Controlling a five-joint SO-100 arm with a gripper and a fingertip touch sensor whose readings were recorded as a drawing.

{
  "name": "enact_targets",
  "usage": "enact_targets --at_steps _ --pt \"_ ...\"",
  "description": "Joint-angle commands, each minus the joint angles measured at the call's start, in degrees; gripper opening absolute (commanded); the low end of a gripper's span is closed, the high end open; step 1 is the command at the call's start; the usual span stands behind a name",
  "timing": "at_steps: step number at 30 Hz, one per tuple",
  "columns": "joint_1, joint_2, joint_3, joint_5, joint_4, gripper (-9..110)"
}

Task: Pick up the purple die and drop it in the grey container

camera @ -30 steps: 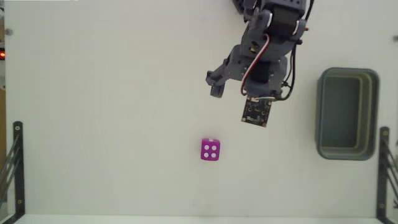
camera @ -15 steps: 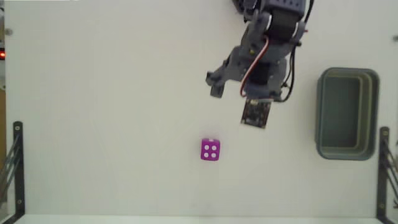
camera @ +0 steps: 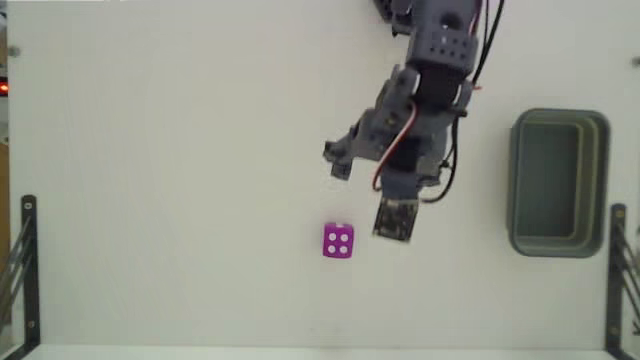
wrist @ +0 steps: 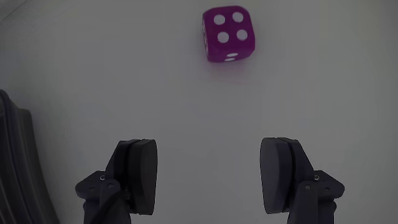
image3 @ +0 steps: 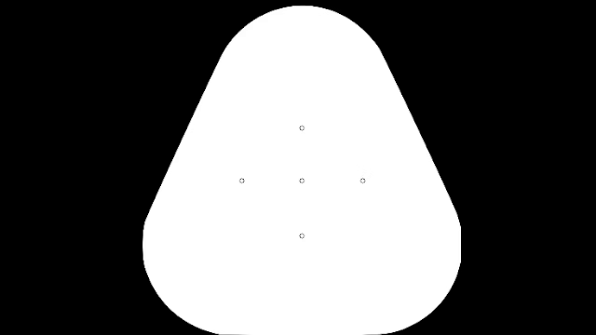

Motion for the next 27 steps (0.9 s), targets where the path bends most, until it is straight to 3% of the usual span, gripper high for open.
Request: enact_targets --at_steps 1,27 --pt "0.9 -0.9 -3.7 0.3 -2.0 110" --pt "0.9 -21.7 -17.0 0.3 -9.5 110"
